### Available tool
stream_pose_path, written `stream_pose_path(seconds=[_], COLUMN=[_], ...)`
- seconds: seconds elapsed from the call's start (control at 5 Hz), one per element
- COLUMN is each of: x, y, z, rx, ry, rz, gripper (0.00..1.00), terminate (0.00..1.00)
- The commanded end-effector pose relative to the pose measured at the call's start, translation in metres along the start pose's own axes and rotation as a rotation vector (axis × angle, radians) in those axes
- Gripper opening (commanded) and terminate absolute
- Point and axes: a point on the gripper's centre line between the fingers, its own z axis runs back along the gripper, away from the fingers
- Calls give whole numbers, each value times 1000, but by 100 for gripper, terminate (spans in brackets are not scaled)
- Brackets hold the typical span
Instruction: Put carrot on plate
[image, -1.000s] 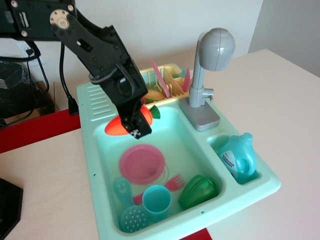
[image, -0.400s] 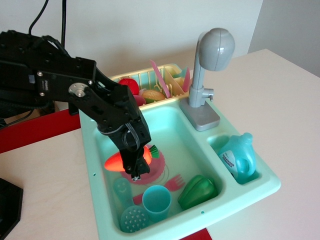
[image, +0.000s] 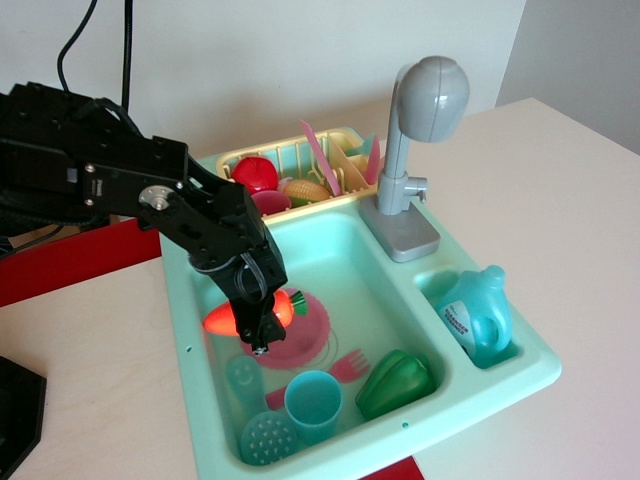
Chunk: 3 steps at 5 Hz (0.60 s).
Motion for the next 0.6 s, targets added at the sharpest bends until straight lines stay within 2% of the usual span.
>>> stream_pose_path(seconds=[0.0, 0.2, 0.4], x=[2, 5, 7], y=[15, 18, 16], z=[-1, -7, -9], rx=[21, 33, 34], ry=[-37, -87, -87], rz=[25, 32, 21], gripper=[0, 0, 0], terminate=[0, 0, 100])
